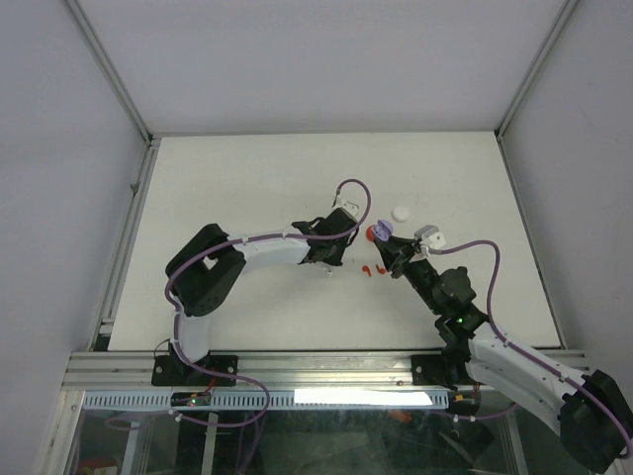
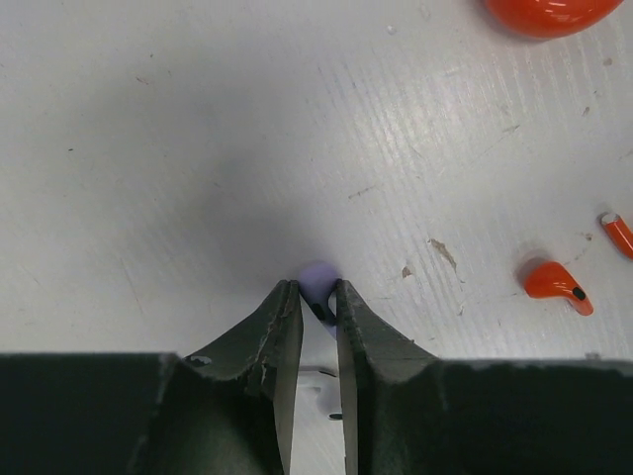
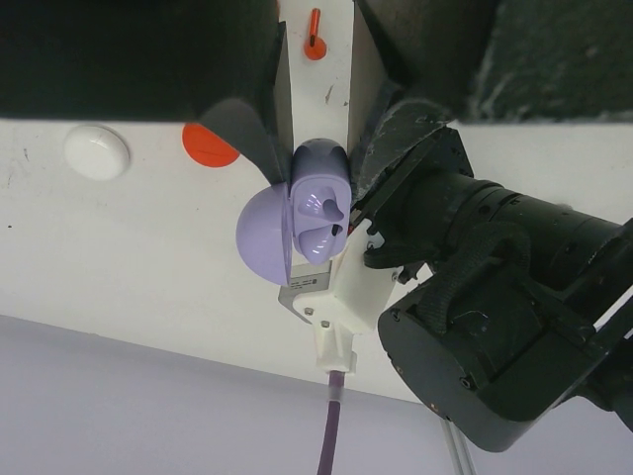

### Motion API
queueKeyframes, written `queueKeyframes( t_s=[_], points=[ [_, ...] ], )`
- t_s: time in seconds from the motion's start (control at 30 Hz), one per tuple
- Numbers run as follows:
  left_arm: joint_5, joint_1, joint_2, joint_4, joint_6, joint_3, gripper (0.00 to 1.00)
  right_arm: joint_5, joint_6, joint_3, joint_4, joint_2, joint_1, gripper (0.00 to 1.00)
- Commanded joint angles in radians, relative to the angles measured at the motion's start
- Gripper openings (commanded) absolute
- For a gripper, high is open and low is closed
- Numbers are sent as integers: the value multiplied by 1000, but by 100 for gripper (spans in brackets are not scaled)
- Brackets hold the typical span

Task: Insert the wireless bluetooth earbuds into the charging case
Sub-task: Pick up the earbud from the center of the board.

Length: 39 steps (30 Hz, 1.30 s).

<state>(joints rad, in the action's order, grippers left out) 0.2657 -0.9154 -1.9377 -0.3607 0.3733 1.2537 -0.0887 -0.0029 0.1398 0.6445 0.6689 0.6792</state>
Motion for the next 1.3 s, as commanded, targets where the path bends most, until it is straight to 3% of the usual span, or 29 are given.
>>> queueKeyframes(
  t_s=[0.0, 0.33, 0.7, 0.93, 1.27],
  points=[
    [0, 5, -21, 2, -16, 22, 18, 16, -7, 21, 37, 2, 2, 9],
    [55, 6, 165, 116, -36, -112, 10, 56, -24, 42, 61, 75, 2, 8],
    [88, 6, 472, 386, -131, -290, 8, 128, -47, 87, 172, 201, 1, 7],
    [-14, 4, 647, 639, -208, -427, 8, 187, -46, 126, 219, 261, 1, 7],
    [-175, -25, 744, 946, -315, -545, 8, 291, -34, 139, 311, 307, 8, 8]
  ],
)
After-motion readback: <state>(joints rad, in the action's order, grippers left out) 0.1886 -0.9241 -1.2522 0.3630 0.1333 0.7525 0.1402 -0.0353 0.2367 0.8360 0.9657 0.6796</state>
